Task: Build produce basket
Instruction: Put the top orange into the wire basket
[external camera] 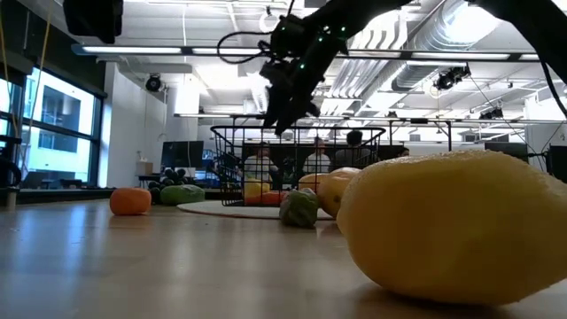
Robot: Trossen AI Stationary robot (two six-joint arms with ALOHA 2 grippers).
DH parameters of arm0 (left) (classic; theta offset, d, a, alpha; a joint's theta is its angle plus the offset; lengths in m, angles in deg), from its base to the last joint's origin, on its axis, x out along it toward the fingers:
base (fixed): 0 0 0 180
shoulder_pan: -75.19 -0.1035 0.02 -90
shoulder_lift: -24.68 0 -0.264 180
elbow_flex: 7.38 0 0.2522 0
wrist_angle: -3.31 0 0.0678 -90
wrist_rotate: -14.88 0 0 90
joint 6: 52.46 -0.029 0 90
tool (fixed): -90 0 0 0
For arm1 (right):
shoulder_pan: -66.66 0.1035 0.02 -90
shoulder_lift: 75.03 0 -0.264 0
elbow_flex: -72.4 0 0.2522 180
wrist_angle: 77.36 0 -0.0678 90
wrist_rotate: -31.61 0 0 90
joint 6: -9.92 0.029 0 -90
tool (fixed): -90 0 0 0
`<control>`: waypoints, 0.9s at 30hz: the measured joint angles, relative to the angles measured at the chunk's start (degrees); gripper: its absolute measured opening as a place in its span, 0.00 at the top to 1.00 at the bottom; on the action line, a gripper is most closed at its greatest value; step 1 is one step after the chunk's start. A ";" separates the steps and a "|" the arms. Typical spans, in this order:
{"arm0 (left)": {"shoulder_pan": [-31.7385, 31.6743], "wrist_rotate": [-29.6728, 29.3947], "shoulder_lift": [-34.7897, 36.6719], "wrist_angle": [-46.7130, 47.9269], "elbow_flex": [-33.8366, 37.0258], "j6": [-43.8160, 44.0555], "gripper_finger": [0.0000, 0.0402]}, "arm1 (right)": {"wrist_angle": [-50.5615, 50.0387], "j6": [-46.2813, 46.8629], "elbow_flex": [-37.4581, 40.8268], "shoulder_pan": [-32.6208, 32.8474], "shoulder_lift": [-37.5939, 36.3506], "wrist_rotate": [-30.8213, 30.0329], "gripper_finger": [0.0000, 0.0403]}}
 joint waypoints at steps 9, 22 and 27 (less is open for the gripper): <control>-0.62 -4.80 -4.04 0.32 0.00 -12.55 0.49 | -4.26 0.25 -0.02 -1.18 -7.49 -1.23 0.49; -1.02 -5.93 -9.23 -8.11 7.76 -30.44 0.47 | -10.07 0.42 -0.07 -3.22 -15.17 -6.80 0.49; -2.56 -6.42 -9.21 -12.02 11.30 -31.59 0.47 | -12.41 0.42 -0.04 -3.47 -15.60 -6.83 0.49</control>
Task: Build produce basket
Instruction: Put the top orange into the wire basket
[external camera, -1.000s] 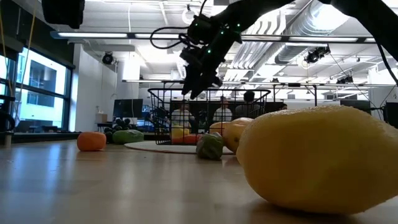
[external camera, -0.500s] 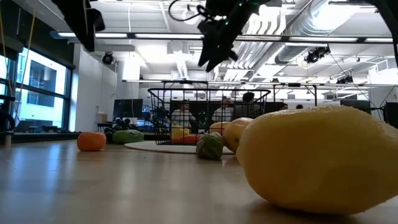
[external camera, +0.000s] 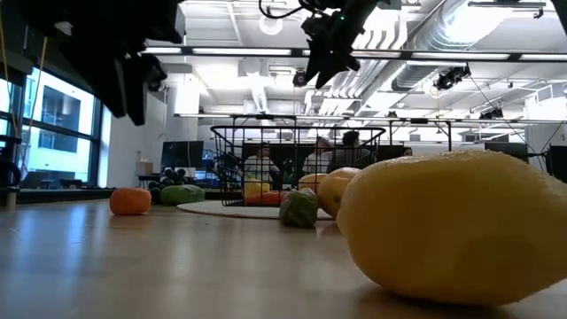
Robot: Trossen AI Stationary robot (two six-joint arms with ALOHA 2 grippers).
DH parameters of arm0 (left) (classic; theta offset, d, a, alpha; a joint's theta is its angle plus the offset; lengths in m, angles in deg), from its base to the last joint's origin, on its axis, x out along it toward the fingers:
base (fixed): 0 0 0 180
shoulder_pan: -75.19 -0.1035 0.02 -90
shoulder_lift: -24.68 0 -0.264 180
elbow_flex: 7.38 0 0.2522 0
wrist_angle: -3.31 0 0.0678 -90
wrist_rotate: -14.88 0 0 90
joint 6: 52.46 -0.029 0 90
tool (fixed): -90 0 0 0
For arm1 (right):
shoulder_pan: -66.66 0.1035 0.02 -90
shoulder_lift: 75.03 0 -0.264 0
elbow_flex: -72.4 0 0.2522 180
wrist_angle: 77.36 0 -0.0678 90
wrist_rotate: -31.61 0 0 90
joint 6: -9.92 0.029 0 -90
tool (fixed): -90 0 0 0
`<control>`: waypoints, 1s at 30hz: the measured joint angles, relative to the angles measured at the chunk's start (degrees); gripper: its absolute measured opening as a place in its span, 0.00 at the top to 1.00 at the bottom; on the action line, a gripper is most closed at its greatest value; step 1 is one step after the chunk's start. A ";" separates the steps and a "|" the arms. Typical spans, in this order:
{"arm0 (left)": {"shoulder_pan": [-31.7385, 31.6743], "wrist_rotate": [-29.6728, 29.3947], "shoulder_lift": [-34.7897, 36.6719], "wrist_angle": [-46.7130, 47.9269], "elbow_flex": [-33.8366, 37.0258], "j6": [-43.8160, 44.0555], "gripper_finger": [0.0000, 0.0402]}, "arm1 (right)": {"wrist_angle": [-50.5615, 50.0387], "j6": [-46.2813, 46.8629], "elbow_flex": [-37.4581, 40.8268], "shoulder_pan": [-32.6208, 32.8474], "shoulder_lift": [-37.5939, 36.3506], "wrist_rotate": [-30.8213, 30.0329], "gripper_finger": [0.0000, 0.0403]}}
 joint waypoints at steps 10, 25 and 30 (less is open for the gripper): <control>-4.13 2.17 0.00 -8.88 6.54 -2.67 0.47 | -2.15 0.00 0.00 0.00 -0.13 -0.07 0.49; -6.67 4.02 0.00 -13.59 10.95 -3.22 0.47 | -2.12 -0.15 0.04 0.00 -0.13 -0.09 0.49; -6.69 3.52 -0.95 -14.09 10.97 -3.42 0.47 | -2.12 -0.15 0.04 0.00 -0.11 -0.09 0.49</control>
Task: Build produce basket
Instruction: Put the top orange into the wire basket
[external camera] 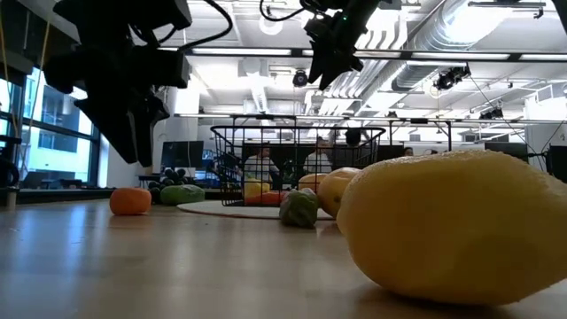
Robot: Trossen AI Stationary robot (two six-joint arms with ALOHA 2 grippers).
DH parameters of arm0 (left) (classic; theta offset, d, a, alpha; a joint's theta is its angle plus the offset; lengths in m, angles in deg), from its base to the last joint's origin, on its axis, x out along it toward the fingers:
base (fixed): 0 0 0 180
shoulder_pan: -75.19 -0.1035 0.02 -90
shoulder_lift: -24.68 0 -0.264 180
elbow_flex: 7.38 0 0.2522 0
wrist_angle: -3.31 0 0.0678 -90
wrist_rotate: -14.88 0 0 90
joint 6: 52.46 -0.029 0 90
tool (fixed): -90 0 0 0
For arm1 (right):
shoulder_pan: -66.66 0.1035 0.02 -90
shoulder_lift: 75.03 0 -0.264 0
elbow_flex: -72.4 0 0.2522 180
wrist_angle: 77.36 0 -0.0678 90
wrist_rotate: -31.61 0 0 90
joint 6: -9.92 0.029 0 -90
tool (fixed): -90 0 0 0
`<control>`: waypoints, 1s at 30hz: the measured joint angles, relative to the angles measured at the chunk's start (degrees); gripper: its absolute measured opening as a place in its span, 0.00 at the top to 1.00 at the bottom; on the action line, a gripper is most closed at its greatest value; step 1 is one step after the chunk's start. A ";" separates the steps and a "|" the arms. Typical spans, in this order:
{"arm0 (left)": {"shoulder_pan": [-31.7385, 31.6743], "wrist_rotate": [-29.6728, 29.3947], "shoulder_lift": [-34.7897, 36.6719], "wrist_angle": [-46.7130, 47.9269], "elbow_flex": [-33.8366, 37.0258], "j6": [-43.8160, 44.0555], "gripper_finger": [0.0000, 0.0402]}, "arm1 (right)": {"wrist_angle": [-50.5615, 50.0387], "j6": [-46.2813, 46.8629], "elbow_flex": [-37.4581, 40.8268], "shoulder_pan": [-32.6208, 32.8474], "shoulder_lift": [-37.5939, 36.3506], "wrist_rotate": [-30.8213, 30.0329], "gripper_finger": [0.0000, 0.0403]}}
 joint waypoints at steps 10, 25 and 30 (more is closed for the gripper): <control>-0.07 1.51 -9.14 -0.94 0.00 0.18 0.47 | 0.01 0.17 0.00 0.00 0.02 -0.01 0.49; -0.07 1.85 -13.19 -4.50 0.00 0.81 0.54 | -1.20 0.17 0.02 0.00 0.04 -0.02 0.49; -0.07 1.85 -13.19 -4.83 0.00 0.81 0.64 | -2.33 0.62 0.04 0.01 -0.66 0.07 0.49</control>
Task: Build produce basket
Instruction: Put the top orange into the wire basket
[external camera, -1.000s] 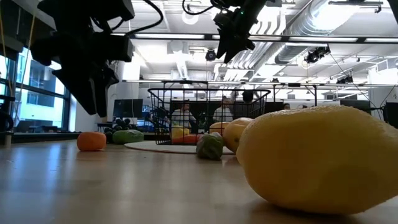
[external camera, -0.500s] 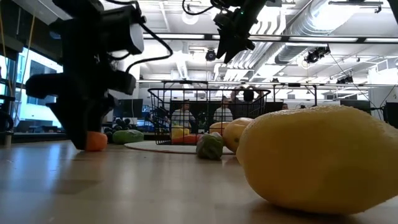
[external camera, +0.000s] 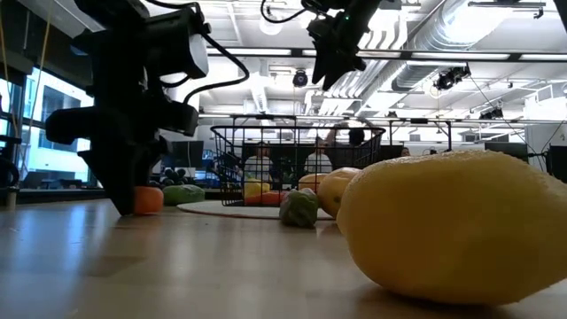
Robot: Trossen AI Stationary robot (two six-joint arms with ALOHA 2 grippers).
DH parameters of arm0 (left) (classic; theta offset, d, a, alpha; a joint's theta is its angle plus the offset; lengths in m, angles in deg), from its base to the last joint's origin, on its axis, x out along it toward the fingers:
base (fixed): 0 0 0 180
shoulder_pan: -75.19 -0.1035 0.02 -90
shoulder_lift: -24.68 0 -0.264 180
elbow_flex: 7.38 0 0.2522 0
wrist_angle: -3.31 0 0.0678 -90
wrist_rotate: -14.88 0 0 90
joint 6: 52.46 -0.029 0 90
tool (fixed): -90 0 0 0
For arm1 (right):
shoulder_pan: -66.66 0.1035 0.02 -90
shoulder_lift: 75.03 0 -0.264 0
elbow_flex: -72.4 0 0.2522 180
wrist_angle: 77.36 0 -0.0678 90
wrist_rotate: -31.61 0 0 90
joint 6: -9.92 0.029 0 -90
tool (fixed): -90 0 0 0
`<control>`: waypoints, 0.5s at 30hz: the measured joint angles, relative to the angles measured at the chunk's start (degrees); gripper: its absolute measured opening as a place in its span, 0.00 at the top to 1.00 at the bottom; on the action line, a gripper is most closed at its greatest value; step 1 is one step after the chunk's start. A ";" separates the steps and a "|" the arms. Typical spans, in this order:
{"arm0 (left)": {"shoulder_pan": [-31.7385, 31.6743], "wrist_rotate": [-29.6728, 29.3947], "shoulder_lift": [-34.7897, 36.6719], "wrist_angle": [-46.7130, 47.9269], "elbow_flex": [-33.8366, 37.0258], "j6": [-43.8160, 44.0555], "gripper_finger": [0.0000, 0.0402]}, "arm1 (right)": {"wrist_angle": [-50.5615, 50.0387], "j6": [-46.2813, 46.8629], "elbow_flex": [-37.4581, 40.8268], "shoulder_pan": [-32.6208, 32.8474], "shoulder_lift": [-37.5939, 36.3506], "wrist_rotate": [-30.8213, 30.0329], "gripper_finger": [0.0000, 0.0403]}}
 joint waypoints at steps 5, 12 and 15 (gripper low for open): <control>0.00 0.28 0.01 0.09 -0.47 -0.02 0.69 | -1.71 1.15 -0.02 -0.01 -2.23 0.13 0.49; -0.68 0.36 2.84 0.32 -3.94 -4.35 0.70 | -3.07 4.30 -0.01 -0.01 -5.22 -0.90 0.49; -2.39 0.18 4.84 0.24 -6.02 -6.06 0.70 | -4.40 6.39 -0.01 0.03 -6.33 -0.89 0.49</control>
